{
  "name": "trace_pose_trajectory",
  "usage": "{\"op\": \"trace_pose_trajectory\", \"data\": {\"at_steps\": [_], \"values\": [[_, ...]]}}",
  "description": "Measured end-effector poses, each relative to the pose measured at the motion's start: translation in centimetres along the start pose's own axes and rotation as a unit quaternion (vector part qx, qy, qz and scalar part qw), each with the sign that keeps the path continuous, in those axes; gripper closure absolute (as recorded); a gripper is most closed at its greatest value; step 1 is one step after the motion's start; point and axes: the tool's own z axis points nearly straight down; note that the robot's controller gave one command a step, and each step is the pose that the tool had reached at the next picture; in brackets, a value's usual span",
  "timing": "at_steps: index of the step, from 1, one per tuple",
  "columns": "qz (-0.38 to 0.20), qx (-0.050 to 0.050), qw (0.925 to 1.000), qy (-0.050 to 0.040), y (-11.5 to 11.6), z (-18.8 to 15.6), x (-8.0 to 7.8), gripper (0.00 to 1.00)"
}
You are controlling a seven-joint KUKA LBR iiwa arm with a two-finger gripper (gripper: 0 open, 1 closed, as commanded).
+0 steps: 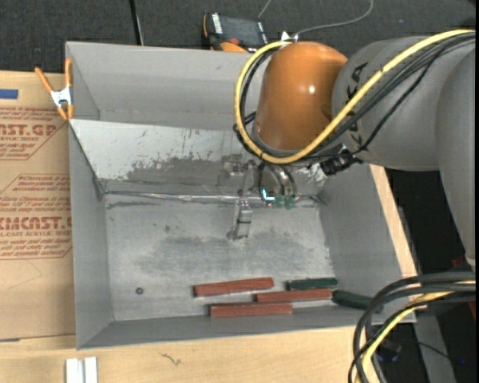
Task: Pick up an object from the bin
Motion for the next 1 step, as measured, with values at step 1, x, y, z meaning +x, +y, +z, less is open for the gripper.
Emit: {"op": "trace_pose_trajectory", "data": {"at_steps": [1], "values": [[-0.14,0.0,0.9901,-0.0007,2.82,8.65,1.86,0.0]]}}
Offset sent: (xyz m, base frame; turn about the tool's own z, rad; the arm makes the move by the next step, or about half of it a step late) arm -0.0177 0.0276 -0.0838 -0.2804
